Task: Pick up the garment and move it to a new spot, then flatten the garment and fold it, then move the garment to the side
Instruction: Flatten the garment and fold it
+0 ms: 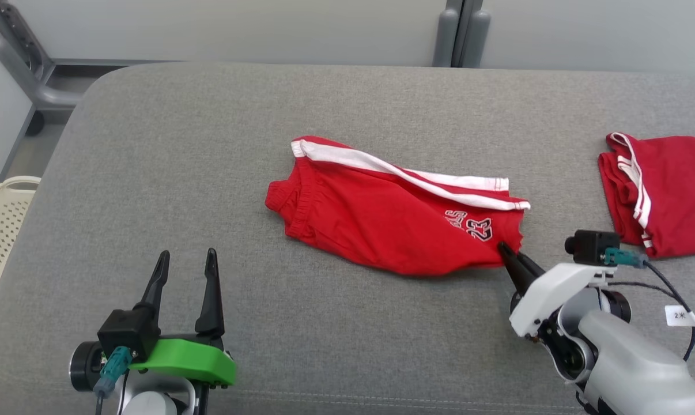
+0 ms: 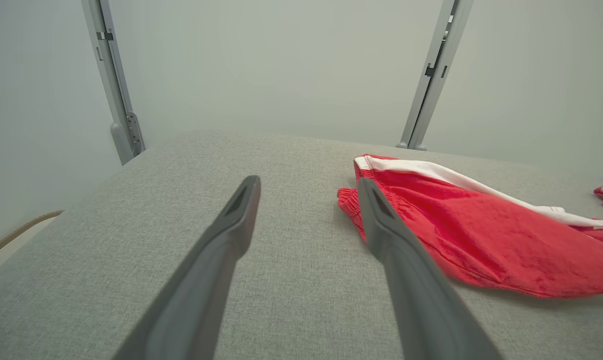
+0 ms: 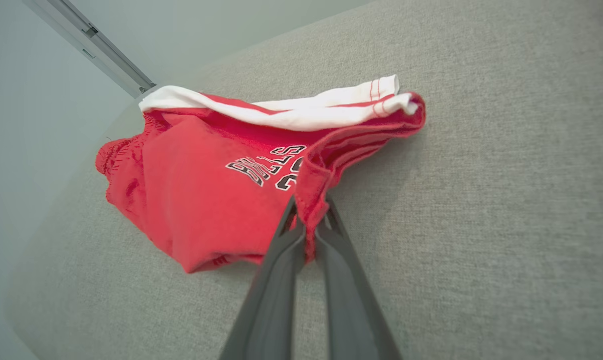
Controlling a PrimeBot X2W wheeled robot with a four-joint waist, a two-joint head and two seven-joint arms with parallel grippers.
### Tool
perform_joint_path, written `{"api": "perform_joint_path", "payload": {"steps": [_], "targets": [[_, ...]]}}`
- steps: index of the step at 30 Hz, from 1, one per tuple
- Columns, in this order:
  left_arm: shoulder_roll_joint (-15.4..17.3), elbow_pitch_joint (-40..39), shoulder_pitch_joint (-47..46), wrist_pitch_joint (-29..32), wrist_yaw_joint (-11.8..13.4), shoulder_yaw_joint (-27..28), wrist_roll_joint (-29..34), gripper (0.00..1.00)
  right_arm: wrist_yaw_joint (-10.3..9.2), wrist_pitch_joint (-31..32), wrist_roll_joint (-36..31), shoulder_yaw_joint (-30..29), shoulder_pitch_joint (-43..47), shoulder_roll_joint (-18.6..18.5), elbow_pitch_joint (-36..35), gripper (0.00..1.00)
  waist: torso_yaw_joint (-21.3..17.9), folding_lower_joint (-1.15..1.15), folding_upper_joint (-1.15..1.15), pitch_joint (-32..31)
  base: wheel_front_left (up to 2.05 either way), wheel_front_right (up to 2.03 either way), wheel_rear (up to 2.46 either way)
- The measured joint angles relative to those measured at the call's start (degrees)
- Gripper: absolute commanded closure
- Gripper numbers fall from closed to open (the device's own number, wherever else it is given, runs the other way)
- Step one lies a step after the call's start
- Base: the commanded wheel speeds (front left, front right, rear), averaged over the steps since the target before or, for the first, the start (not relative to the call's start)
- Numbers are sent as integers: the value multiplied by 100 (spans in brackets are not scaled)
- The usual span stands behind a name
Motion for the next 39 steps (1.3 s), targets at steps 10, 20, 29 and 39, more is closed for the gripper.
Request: {"api": "perform_joint_path", "payload": {"steps": [10, 20, 29, 39], "targets": [[0, -1, 252, 0, -27, 59, 38, 0, 0, -24, 108, -35, 784, -235, -407, 100, -313, 0, 0, -308, 0, 0, 0], [0, 9, 282, 0, -45, 74, 66, 0, 0, -25, -337, 37, 841, -75, -154, 100, -461, 0, 0, -347, 0, 0, 0], [-1, 153, 280, 0, -102, 104, 107, 0, 0, -25, -1067, -432, 780, 71, 216, 100, -462, 0, 0, -286, 0, 0, 0], [-1, 174, 270, 0, -126, 143, 107, 0, 0, -26, -1414, -730, 856, 238, 404, 79, -508, 0, 0, -278, 0, 0, 0]]}}
